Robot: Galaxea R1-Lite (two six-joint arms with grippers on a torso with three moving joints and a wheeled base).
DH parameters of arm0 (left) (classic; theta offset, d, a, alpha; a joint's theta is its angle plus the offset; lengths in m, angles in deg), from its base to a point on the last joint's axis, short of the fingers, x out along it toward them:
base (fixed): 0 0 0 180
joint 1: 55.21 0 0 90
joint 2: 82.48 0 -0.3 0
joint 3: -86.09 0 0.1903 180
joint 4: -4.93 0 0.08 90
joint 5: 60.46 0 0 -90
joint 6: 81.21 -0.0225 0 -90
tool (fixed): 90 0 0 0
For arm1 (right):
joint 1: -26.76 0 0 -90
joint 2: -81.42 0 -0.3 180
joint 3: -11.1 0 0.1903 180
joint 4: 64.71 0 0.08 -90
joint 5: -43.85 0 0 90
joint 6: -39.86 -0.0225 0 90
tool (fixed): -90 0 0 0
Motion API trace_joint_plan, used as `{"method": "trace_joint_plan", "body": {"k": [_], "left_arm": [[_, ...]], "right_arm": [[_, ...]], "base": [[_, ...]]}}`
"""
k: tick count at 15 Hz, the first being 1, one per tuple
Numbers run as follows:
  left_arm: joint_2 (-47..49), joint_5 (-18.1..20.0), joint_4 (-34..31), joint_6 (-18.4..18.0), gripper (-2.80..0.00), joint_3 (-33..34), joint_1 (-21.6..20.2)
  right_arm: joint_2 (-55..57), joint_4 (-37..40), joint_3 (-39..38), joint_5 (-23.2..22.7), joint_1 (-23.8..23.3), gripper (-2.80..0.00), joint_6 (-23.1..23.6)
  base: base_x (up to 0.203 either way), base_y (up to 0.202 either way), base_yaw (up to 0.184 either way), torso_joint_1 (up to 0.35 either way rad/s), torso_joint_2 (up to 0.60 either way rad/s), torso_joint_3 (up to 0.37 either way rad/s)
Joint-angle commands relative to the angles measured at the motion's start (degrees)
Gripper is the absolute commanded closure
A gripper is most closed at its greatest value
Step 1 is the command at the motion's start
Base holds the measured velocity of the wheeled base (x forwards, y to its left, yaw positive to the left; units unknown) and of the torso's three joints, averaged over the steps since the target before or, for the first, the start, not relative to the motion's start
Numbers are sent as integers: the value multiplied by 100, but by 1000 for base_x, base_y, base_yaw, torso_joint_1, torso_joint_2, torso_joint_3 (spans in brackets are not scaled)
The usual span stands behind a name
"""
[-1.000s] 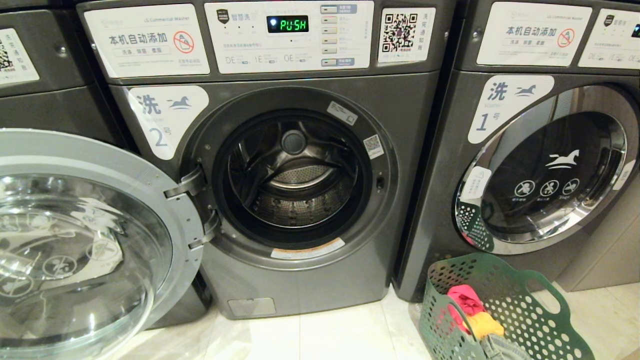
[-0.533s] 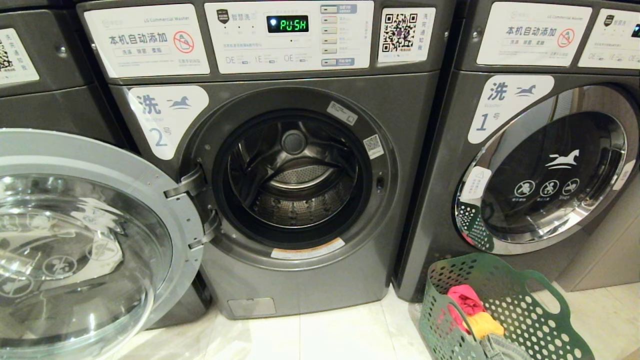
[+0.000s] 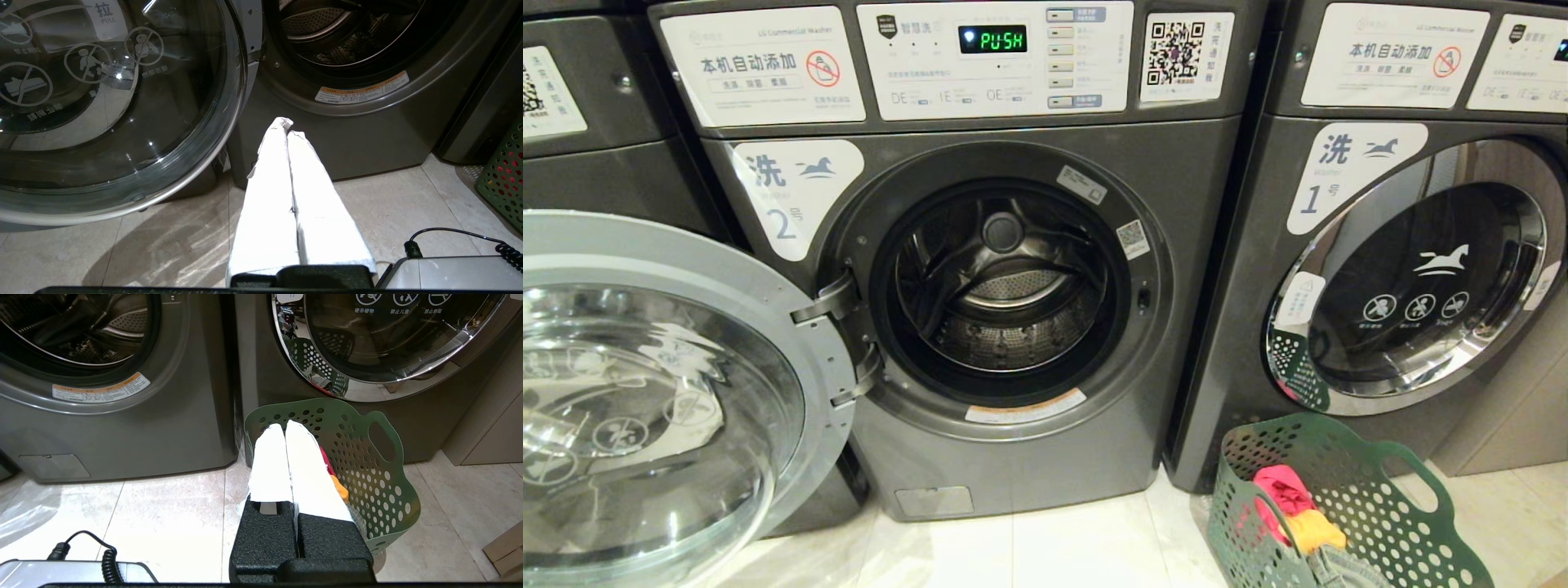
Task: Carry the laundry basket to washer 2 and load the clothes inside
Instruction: Place the clothes into the washing machine
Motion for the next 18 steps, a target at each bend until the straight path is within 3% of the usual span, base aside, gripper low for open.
{"method": "trace_joint_plan", "body": {"k": [1,8,18], "left_arm": [[9,2,0,-4,0,0,-2],[9,2,8,-1,0,0,1],[9,2,8,9,0,0,-6]], "right_arm": [[5,-2,4,-2,1,0,-2],[5,5,5,-9,1,0,-2],[5,-2,0,-10,1,0,14]], "base": [[0,0,0,0,0,0],[0,0,0,1,1,-18],[0,0,0,3,3,-195]]}}
